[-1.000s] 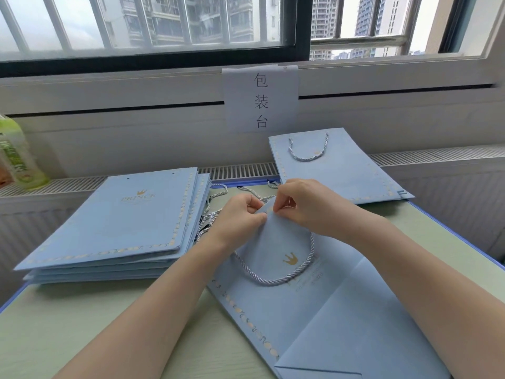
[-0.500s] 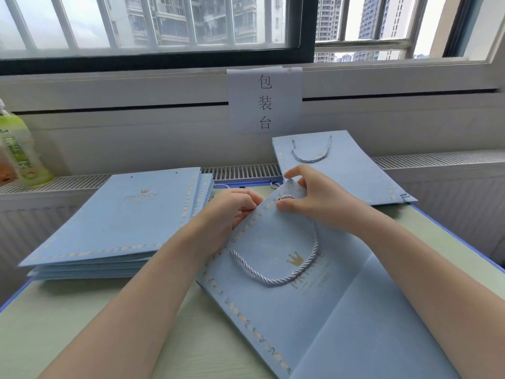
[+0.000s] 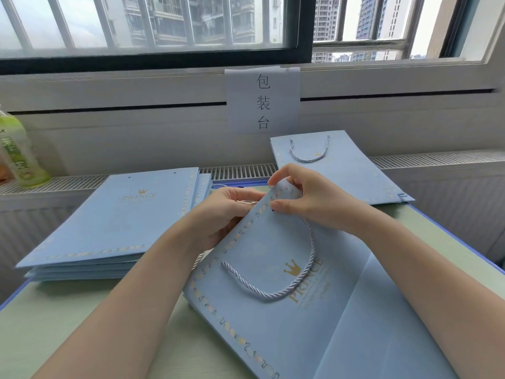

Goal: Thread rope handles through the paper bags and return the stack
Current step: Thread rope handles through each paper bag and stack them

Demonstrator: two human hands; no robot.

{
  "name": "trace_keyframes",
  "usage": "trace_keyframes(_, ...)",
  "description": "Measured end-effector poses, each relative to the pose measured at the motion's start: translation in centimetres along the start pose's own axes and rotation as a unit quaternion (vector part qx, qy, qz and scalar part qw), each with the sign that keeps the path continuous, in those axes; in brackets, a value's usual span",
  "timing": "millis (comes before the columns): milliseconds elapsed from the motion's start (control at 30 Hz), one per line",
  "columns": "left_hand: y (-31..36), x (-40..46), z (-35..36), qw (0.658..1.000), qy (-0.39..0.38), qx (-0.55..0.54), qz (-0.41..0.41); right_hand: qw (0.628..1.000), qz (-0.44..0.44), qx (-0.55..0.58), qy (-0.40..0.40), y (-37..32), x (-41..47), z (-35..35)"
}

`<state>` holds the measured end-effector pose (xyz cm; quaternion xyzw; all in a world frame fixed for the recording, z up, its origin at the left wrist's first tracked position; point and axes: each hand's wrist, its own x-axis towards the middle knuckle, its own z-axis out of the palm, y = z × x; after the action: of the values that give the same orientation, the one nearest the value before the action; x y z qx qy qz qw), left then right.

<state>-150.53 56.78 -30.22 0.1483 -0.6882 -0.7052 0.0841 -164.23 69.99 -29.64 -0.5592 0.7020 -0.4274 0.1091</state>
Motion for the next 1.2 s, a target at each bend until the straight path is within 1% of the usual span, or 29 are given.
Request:
trace_keyframes(167,-0.2,0.4,-0.1,1.0,0.012,0.027,0.003,1.0,0.0,0.01,-0.002,0.0,0.0,-0.2)
trace_keyframes(267,-0.1,0.5,0.2,0.999,0.038,0.029,0.018,1.0,-0.001,0.003,-0.007,0.1,-0.1,-0.4)
trace_keyframes(333,-0.3,0.6,0.4,0.996,0.067,0.046,0.029,0.998,-0.002,-0.057,0.002,0.2,-0.1,-0.5)
trace_keyframes(433,-0.7,1.1,0.6,0.987,0.111,0.115,0.034,0.982,0.006,-0.191,-0.006,0.0,0.0,-0.3)
trace_keyframes(533,-1.2,1.8,0.7,0.969,0.163,0.175,0.055,0.967,0.024,-0.253,-0.03,-0.1,0.0,0.0)
trace_keyframes(600,-1.4,2.1,0.7,0.944,0.188,0.253,0.096,0.962,0.037,-0.271,-0.012,-0.1,0.0,0.0)
trace_keyframes(667,-1.3,1.9,0.7,0.921,0.182,0.323,0.12,0.961,0.04,-0.273,0.03,0.2,0.0,-0.3)
trace_keyframes(767,-0.9,1.5,0.4,0.899,0.149,0.394,0.118,0.96,0.026,-0.263,0.09,0.9,0.1,-0.8)
trace_keyframes(867,0.0,0.8,-0.1,0.899,0.095,0.417,0.088,0.959,0.01,-0.247,0.139,1.3,0.2,-1.1)
trace_keyframes(933,0.6,0.3,-0.4,0.9,0.083,0.423,0.061,0.962,0.013,-0.228,0.152,1.5,0.3,-1.3)
trace_keyframes(1000,1.2,0.0,-0.8,0.893,0.095,0.436,0.057,0.966,0.008,-0.204,0.156,1.3,0.4,-1.5)
trace_keyframes(1067,1.7,-0.2,-1.3,0.891,0.12,0.432,0.066,0.972,-0.015,-0.166,0.164,0.8,0.4,-1.6)
trace_keyframes(1133,2.0,-0.3,-1.9,0.894,0.16,0.413,0.066,0.978,-0.034,-0.131,0.16,0.0,0.3,-1.7)
trace_keyframes(1200,2.1,-0.4,-2.8,0.894,0.209,0.393,0.052,0.981,-0.051,-0.121,0.142,-0.6,0.1,-1.6)
